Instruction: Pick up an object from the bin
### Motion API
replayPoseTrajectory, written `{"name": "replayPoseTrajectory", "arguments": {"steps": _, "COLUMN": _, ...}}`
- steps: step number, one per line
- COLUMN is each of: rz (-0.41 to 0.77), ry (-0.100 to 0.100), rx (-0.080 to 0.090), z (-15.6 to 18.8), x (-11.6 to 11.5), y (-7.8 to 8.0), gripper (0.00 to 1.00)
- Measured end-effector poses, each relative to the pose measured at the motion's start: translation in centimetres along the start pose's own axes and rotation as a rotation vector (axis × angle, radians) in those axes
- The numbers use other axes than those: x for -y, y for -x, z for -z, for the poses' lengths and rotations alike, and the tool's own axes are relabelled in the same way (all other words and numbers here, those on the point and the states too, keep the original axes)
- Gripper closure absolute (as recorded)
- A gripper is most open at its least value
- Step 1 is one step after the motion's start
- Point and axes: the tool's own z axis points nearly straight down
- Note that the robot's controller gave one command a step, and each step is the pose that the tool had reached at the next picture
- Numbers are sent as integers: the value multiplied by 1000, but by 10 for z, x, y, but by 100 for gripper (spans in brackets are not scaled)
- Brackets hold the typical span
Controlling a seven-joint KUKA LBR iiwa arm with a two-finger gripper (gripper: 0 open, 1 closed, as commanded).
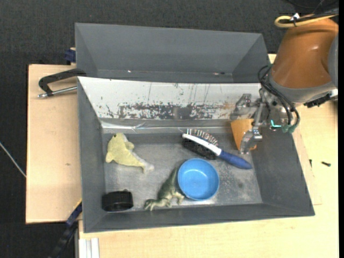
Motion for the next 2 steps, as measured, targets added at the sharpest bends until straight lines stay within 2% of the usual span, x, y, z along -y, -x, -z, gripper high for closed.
{"name": "replayPoseTrajectory", "arguments": {"steps": 1, "rz": 131, "ry": 0, "rx": 8, "z": -132, "x": -41, "y": 4, "gripper": 0}}
{"name": "replayPoseTrajectory", "arguments": {"steps": 2, "rz": 130, "ry": -3, "rx": 12, "z": -128, "x": -39, "y": 5, "gripper": 100}}
